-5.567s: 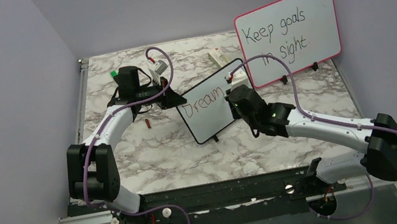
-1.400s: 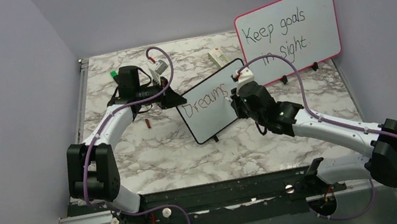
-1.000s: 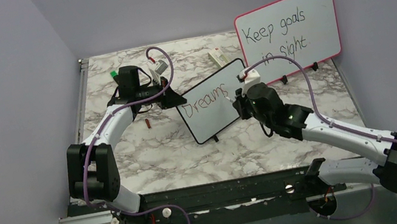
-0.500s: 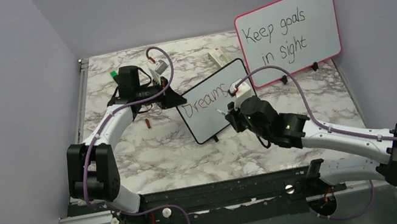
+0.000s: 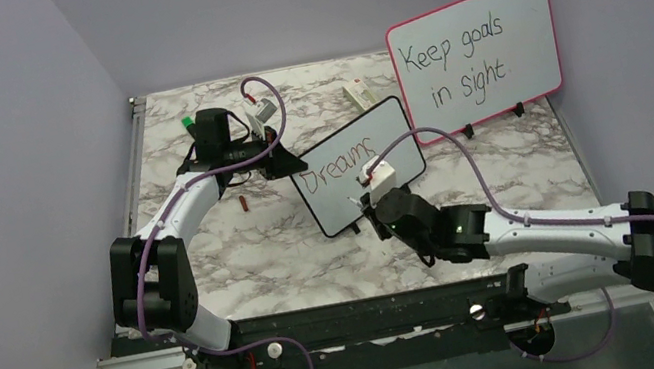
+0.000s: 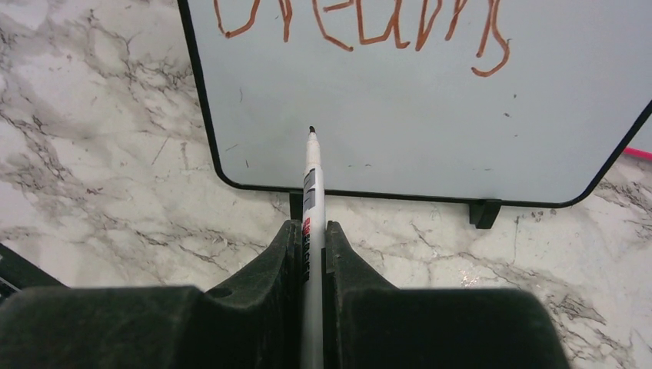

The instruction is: Write a sentence on the whiteboard

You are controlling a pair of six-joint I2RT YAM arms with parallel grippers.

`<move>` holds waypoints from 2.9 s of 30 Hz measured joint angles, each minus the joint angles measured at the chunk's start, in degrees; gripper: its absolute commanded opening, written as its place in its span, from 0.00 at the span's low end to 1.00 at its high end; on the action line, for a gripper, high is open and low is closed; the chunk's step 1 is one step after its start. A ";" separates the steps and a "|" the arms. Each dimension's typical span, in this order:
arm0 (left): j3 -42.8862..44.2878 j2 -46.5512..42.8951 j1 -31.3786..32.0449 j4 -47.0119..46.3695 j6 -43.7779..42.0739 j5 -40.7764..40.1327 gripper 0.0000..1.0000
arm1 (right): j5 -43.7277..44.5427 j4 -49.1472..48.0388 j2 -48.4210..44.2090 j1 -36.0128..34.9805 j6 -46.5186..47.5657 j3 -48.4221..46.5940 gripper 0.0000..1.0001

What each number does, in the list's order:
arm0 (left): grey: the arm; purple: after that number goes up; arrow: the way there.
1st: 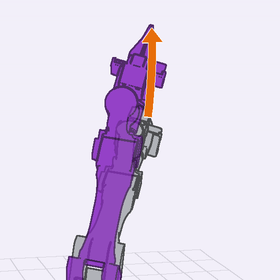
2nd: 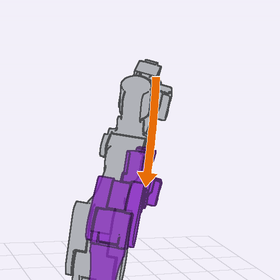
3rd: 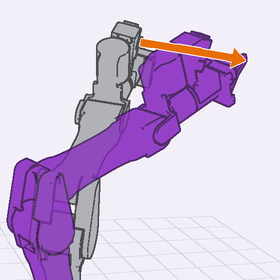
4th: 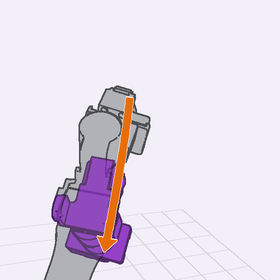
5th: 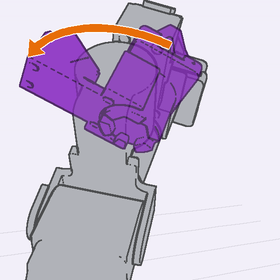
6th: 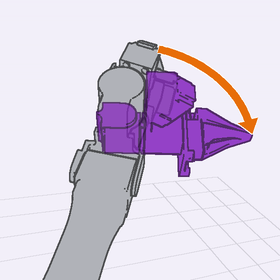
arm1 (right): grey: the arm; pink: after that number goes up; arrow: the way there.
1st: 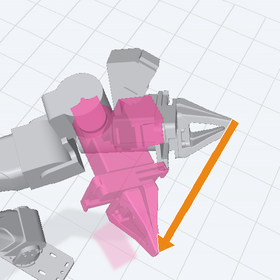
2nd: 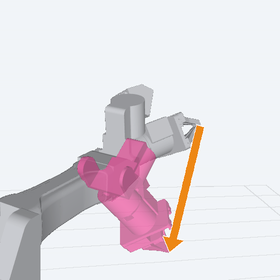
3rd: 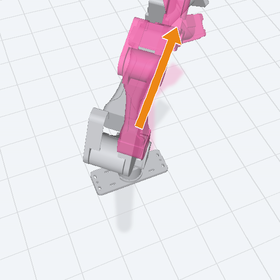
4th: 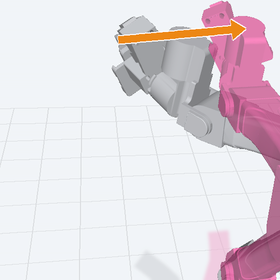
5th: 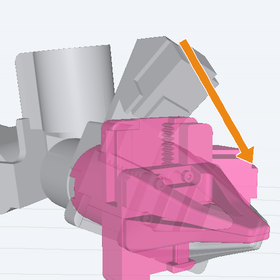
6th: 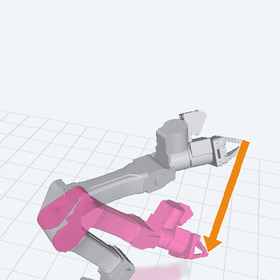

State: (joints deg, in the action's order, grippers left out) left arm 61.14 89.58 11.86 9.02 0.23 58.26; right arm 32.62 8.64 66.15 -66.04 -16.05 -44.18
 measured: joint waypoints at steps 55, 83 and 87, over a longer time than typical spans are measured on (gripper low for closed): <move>0.00 0.00 0.04 -0.07 0.35 -0.20 0.00 | 7.74 -2.86 18.99 -5.53 -0.81 -10.84 0.01; 0.00 0.00 0.07 -0.07 0.37 -0.24 0.00 | 4.81 5.95 19.82 -5.64 -4.11 -10.84 0.01; 0.00 0.00 0.07 -0.07 0.37 -0.24 0.00 | 5.22 5.55 19.56 -5.64 -4.07 -10.82 0.01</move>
State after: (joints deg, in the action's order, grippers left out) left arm 61.14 89.58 11.92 8.95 0.60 58.02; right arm 37.85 14.20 85.71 -71.68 -20.12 -55.00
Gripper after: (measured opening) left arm 0.027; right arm 0.156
